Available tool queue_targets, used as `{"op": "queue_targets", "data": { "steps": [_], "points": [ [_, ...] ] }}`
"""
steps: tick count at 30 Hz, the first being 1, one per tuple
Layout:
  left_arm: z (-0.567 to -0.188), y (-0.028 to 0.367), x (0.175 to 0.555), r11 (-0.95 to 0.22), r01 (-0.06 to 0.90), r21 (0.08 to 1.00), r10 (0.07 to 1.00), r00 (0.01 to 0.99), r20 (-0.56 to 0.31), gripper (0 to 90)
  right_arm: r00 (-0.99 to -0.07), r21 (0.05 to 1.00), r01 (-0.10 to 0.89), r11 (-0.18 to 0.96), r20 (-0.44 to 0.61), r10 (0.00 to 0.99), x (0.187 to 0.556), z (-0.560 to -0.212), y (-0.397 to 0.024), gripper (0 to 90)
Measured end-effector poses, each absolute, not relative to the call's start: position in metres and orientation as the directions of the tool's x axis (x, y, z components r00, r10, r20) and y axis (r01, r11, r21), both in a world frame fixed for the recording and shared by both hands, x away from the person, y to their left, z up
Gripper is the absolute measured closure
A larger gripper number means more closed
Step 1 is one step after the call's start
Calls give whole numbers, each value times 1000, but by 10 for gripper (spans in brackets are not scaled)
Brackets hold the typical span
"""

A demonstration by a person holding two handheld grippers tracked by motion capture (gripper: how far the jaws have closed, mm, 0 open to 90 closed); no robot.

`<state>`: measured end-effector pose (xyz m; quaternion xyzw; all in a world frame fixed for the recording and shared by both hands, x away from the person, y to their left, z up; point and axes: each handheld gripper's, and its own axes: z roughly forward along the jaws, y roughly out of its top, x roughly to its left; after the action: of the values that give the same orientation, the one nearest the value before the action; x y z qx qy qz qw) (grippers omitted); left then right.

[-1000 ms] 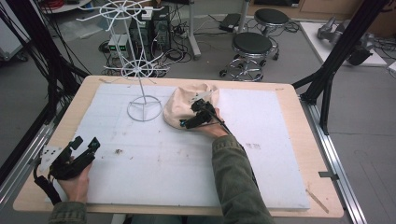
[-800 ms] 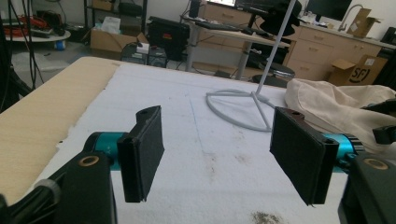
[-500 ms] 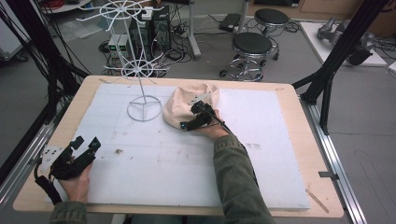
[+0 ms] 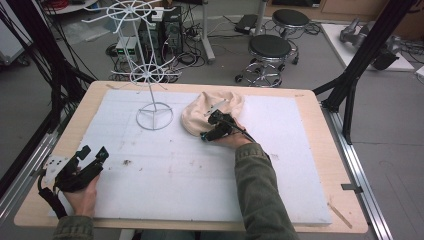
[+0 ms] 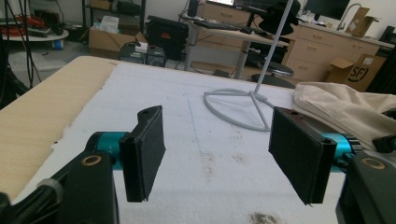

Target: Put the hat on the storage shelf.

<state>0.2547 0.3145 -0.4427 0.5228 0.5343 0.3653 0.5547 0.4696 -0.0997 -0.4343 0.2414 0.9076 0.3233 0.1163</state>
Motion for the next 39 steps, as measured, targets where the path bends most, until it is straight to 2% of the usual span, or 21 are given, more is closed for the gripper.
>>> {"op": "queue_targets", "data": {
  "steps": [3,4,5,9,12,31,39],
  "points": [
    [-443,315,254,186,154,970,964,161,-211,355,-863,652,352,671,-50,502,470,-429,-103,521],
    [-443,315,254,185,154,971,964,162,-209,355,-863,652,352,671,-50,502,470,-429,-103,521],
    [-443,315,254,185,153,971,964,162,-210,355,-870,663,343,666,-43,491,469,-424,-105,597],
    [-443,316,254,187,153,970,964,160,-211,355,-887,678,325,659,-22,461,465,-418,-106,725],
    [-443,315,254,190,151,970,964,160,-214,355,-896,683,317,658,-11,444,463,-416,-105,759],
    [-443,318,253,197,148,969,963,159,-219,356,-894,689,308,656,-28,448,457,-413,-101,792],
    [-443,318,253,201,147,968,961,160,-224,356,-881,726,311,613,-21,472,452,-400,-111,791]
  ]
}}
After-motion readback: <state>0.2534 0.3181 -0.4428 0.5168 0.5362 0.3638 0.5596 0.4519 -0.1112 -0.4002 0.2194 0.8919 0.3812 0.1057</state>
